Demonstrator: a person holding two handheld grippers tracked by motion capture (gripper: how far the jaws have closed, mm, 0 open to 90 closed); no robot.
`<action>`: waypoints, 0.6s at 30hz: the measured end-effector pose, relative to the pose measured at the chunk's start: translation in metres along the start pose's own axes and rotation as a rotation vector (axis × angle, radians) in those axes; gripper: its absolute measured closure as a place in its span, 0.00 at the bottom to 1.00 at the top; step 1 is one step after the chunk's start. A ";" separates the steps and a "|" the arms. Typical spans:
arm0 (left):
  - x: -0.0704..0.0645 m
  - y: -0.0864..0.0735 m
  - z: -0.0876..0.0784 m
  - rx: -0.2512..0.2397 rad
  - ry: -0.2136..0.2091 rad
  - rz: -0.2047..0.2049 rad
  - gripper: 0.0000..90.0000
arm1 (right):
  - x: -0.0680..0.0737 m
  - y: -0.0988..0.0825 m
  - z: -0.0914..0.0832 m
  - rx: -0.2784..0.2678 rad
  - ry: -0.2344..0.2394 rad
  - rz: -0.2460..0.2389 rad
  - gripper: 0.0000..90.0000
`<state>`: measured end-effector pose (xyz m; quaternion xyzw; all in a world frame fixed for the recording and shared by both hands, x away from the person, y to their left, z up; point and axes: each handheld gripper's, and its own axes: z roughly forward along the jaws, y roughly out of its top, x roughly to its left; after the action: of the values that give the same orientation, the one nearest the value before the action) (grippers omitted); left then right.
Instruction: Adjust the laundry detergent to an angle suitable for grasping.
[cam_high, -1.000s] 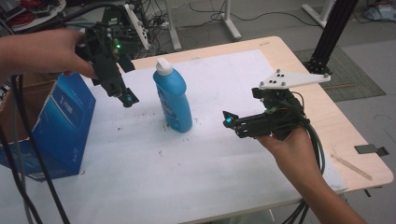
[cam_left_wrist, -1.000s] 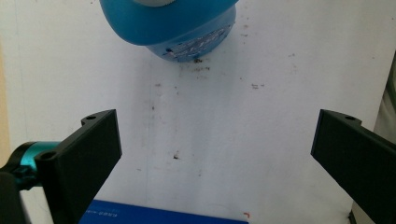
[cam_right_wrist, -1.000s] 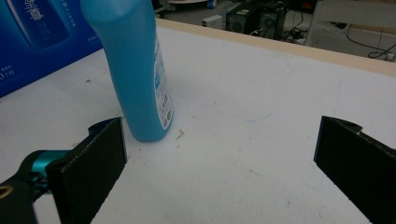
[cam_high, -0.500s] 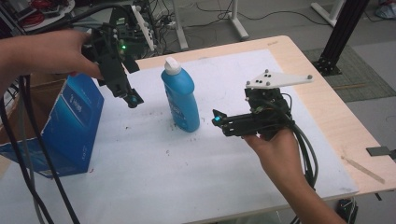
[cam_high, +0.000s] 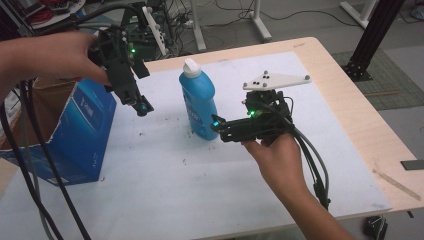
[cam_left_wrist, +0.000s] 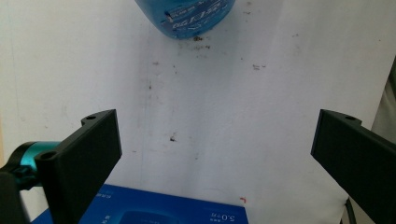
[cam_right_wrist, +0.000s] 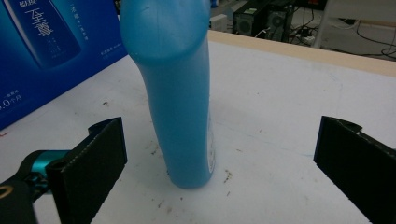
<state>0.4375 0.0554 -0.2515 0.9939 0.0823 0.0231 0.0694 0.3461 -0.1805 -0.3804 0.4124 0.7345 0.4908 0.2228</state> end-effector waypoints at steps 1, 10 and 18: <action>0.000 -0.001 0.000 0.001 0.000 0.001 0.02 | 0.001 0.001 0.002 0.002 0.004 -0.003 0.02; 0.002 -0.006 0.001 0.003 -0.001 -0.005 0.02 | 0.008 0.006 0.017 0.033 0.022 -0.008 0.02; 0.002 -0.009 0.002 -0.006 -0.005 -0.010 0.02 | 0.014 0.017 0.032 0.078 0.032 -0.017 0.02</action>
<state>0.4383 0.0642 -0.2551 0.9934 0.0871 0.0204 0.0725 0.3683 -0.1487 -0.3777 0.4065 0.7601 0.4663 0.1990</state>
